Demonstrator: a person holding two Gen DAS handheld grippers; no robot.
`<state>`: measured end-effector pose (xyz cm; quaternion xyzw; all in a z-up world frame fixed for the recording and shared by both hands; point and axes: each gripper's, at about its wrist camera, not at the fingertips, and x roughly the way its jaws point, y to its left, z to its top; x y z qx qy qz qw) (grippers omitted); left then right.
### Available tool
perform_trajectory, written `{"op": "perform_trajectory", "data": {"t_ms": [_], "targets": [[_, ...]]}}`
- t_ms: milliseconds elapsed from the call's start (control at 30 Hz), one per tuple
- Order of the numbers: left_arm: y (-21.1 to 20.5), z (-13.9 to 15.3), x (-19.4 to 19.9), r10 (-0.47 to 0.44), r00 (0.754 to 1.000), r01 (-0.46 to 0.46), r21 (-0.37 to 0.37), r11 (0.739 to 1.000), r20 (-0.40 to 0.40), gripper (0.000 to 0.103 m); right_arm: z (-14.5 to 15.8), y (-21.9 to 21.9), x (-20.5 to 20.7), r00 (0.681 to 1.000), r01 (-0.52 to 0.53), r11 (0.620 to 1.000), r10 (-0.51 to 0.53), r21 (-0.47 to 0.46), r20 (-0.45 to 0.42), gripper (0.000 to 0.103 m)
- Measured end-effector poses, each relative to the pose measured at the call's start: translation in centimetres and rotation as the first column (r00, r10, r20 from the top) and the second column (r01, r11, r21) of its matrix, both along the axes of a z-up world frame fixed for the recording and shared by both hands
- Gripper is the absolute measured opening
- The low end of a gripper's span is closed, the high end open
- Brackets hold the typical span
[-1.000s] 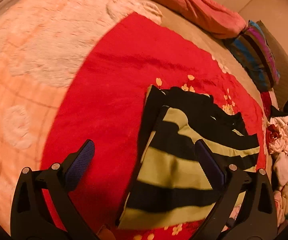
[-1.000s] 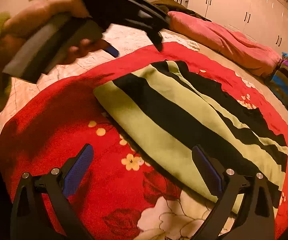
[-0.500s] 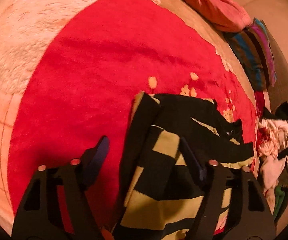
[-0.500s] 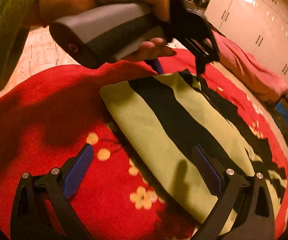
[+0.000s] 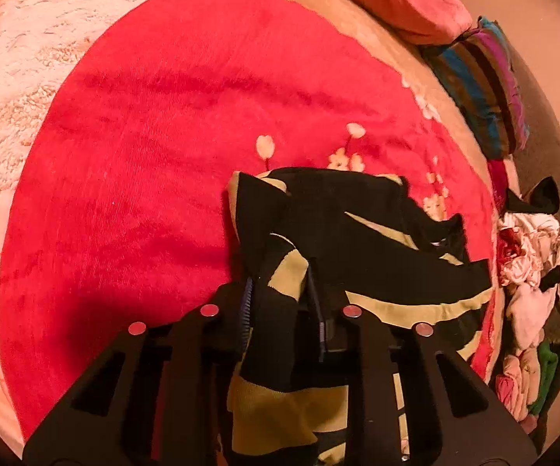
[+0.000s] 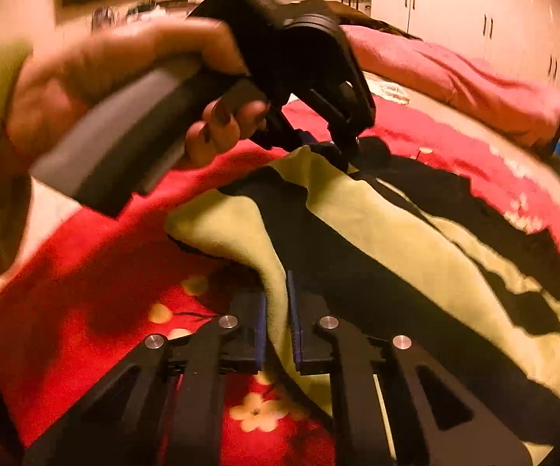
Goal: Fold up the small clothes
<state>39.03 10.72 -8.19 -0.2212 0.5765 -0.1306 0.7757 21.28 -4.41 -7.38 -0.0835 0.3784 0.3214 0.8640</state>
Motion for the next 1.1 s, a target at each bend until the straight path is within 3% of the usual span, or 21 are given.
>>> {"op": "perform_trajectory", "data": {"t_ms": [200, 400, 533, 700, 800, 867, 1000, 1100], "targets": [[-0.1, 2.5, -1.1, 0.024, 0.999, -0.02, -0.074, 0.997, 0.047, 0.014, 1.5, -2.6, -0.7, 0.995, 0.05, 0.979, -0.032, 0.195, -0.093, 0.008], [-2.9, 6.5, -1.8, 0.022, 0.993, -0.01, -0.105, 0.994, 0.117, 0.014, 4.5, -6.4, -1.6, 0.991, 0.123, 0.931, -0.094, 0.343, -0.1, 0.006], [-7.2, 9.7, -2.2, -0.033, 0.982, 0.055, -0.116, 0.992, 0.184, 0.014, 6.6, -10.0, -2.4, 0.984, 0.179, 0.896, -0.157, 0.407, -0.086, 0.006], [-14.5, 12.9, -3.3, -0.135, 0.959, 0.169, -0.123, 0.978, 0.249, 0.013, 8.3, -14.5, -4.3, 0.973, 0.225, 0.885, -0.228, 0.407, -0.04, 0.006], [-18.8, 13.4, -3.9, -0.195, 0.95, 0.235, -0.149, 0.96, 0.244, 0.004, 8.2, -17.6, -5.4, 0.959, 0.271, 0.885, -0.281, 0.377, -0.03, 0.006], [-21.3, 13.5, -4.3, -0.241, 0.941, 0.277, -0.13, 0.952, 0.239, 0.004, 7.8, -20.4, -5.8, 0.945, 0.318, 0.875, -0.323, 0.366, -0.049, 0.006], [-23.8, 13.8, -5.8, -0.284, 0.922, 0.321, -0.111, 0.94, 0.263, 0.004, 5.3, -25.3, -6.7, 0.9, 0.435, 0.831, -0.403, 0.347, -0.165, 0.006], [-22.7, 13.2, -6.6, -0.252, 0.931, 0.28, -0.074, 0.957, 0.265, 0.004, 3.1, -27.2, -7.3, 0.871, 0.485, 0.804, -0.411, 0.344, -0.268, 0.006]]}}
